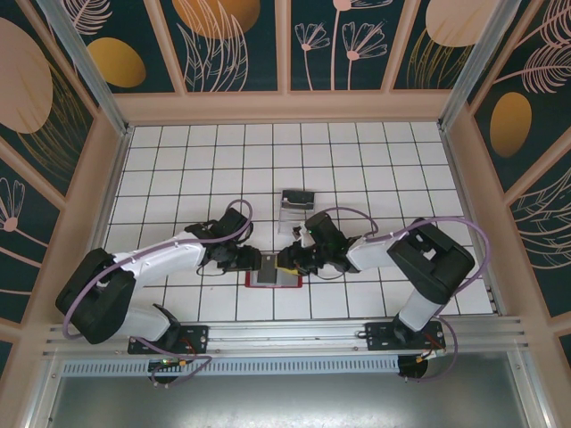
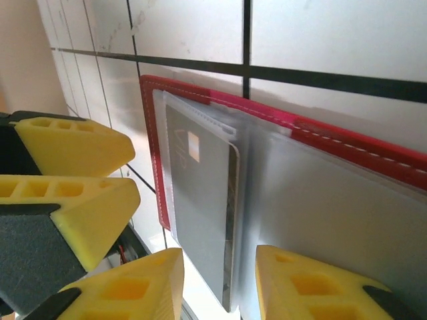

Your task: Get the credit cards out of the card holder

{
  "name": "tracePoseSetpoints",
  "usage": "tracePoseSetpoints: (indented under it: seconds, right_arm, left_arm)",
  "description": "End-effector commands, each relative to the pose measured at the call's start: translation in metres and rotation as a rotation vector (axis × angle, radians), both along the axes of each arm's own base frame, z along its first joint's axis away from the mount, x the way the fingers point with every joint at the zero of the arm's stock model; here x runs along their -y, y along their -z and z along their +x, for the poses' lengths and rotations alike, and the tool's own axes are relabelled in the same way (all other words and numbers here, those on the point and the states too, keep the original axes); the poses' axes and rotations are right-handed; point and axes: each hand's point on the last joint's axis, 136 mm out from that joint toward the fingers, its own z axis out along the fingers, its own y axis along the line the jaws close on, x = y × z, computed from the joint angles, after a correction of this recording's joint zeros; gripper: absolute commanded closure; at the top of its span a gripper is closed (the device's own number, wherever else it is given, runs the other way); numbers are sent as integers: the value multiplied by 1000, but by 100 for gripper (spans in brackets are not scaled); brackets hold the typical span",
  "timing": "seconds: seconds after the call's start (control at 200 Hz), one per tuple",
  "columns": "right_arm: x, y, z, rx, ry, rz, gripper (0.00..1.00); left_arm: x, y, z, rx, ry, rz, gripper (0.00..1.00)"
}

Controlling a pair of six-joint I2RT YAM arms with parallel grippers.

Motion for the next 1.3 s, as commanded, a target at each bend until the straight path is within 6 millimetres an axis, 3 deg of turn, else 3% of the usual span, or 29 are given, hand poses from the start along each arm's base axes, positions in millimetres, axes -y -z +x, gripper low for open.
tracePoseSetpoints:
  seconds: [0.0,0.175,0.285,0.49,0.641,0.806,1.296]
  right_arm:
    - [-15,-6,0,2,-22,38,63]
    - [-15,1,0,-14,-13,8,60]
    - [-17,-2,1,-15,-10,20,60]
    - [-22,-20,3,8,-10,36,60]
    - [-26,-40,10,45,0,46,60]
    - [-26,-48,15,58,29,34,60]
    - [-13,-1,5,-11,41,-39,58]
  left_arm:
    - [4,10,-5,-29,5,-20,48]
    - [3,22,-10,-50,11,-19,48]
    - [-3,33,-14,-67,9,5,57]
    - [-6,43,-19,-82,14,20,65]
    - [-7,43,-19,-80,13,19,66]
    - [-7,43,-20,-77,9,16,67]
    - [-7,44,-21,-77,3,2,68]
